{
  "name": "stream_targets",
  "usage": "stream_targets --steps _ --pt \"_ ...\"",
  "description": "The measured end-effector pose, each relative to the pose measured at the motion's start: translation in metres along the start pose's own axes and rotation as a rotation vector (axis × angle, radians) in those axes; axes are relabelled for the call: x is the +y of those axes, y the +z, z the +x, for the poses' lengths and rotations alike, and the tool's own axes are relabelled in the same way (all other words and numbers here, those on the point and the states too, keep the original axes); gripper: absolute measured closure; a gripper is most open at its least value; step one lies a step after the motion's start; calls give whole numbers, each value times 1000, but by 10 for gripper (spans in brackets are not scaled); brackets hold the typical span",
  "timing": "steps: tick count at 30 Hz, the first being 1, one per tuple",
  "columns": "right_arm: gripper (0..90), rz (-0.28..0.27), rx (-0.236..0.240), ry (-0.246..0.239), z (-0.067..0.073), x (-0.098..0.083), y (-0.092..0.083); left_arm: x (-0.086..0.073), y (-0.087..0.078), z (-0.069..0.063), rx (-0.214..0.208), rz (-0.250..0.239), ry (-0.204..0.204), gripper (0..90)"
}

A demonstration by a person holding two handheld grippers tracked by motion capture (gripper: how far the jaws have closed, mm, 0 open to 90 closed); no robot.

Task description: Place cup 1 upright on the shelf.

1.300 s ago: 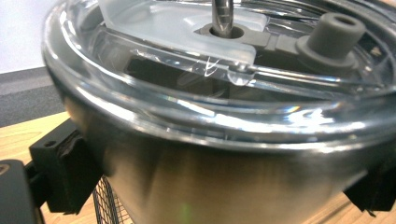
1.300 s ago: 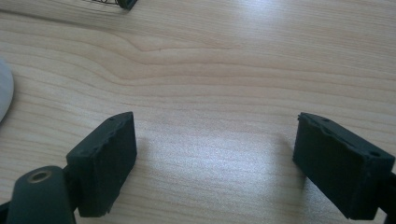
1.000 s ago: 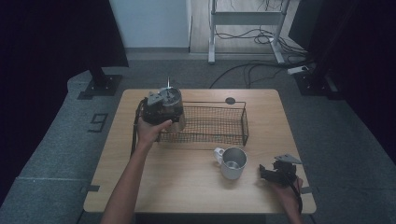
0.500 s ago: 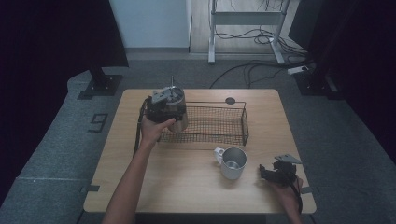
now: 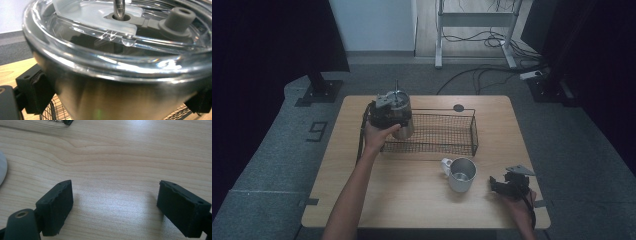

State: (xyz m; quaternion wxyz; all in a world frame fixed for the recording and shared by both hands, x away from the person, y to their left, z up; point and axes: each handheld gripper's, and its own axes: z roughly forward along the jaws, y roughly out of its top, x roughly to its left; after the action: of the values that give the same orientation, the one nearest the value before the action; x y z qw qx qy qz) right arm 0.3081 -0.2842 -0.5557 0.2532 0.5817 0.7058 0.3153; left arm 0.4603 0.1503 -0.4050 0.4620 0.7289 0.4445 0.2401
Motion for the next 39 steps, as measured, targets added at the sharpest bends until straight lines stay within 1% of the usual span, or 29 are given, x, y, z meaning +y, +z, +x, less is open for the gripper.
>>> stream_targets --steps 13,20,24,27,39 --pt "133 0 0 0 0 0 0 -7 15 2 17 38 0 42" --pt "133 0 0 0 0 0 0 -14 23 2 12 56 -5 42" --pt "133 0 0 0 0 0 0 -18 27 2 26 64 -6 42" --pt "133 0 0 0 0 0 0 -20 29 2 25 69 -12 42" --pt "133 0 0 0 0 0 0 -26 38 -1 31 94 -1 41"
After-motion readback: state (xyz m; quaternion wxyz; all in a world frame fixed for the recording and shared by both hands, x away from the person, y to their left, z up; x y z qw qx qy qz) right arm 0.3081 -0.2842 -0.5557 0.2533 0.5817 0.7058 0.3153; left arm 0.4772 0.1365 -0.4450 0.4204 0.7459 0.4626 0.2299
